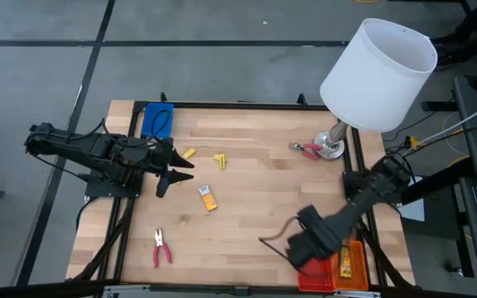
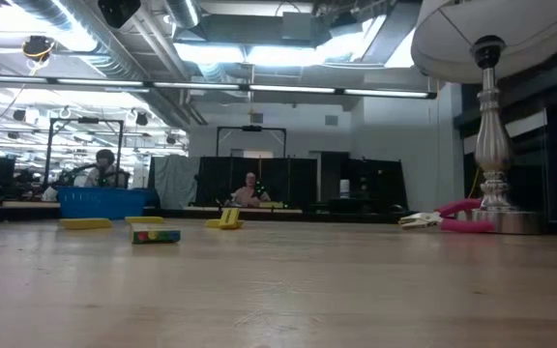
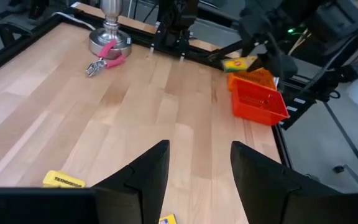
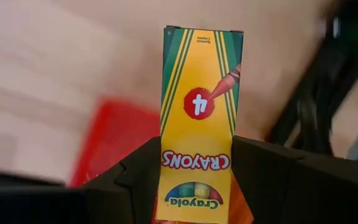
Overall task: Pick & Place School Supplies
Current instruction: Put the yellow crayon box into the orange bin
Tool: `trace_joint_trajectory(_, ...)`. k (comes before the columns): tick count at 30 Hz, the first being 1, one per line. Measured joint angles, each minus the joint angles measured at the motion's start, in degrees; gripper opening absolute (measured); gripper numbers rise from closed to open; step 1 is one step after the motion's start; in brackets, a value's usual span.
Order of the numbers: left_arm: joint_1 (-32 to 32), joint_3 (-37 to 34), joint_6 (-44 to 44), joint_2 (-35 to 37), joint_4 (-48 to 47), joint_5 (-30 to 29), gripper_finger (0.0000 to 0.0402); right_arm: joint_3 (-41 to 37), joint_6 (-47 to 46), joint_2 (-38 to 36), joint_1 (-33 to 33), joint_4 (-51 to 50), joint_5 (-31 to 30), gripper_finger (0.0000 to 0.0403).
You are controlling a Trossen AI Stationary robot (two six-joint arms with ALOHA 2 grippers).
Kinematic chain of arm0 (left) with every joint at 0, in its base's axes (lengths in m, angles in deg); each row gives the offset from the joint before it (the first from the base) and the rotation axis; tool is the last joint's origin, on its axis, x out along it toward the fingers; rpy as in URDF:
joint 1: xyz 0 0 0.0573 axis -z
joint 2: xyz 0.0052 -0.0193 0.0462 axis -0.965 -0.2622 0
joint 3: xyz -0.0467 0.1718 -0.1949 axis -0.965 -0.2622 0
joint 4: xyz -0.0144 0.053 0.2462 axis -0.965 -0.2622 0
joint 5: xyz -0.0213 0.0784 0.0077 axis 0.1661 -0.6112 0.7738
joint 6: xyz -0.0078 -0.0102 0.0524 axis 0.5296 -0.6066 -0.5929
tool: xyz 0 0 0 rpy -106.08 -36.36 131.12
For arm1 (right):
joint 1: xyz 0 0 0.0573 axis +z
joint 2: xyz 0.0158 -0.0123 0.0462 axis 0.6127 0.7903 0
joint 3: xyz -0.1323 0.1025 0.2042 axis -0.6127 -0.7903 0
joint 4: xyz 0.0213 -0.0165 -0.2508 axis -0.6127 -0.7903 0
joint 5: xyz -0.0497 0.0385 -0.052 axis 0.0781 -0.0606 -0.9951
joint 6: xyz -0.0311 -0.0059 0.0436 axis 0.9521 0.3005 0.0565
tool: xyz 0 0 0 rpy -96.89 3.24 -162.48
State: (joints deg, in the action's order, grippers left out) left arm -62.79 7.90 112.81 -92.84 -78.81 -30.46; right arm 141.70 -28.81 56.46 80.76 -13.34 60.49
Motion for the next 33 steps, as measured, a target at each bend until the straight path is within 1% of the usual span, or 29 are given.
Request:
trace_joint_trajectory(6,0.0,0.0,0.42,0.0,0.15,0.11,0.0169,0.0,-15.83,0.12,8.59,0.45,6.29,0.0185)
trace_joint_trajectory(8,0.0,0.0,0.58,0.0,0.15,0.1,0.0169,0.0,-18.51,0.12,10.87,1.56,8.42,0.0185)
trace_joint_trajectory(11,0.0,0.0,0.93,0.0,0.17,0.11,0.0169,0.01,-19.62,0.12,13.06,1.71,10.83,0.0185)
trace_joint_trajectory(19,0.0,0.0,2.97,0.0,0.19,-0.51,0.0169,-1.12,-19.6,0.44,16.45,1.43,11.3,0.0185)
trace_joint_trajectory(22,0.0,0.0,3.89,0.0,0.2,-0.52,0.0169,-3.76,-19.66,0.45,18.01,5.52,13.7,0.0185)
trace_joint_trajectory(25,0.0,0.0,4.57,0.0,0.26,-0.55,0.0169,-5.35,-19.81,0.54,19.07,7.83,14.52,0.0185)
trace_joint_trajectory(33,0.0,0.0,5.43,0.0,3.32,-0.89,0.0169,-7.82,-19.62,0.52,19.11,10.66,12.29,0.0185)
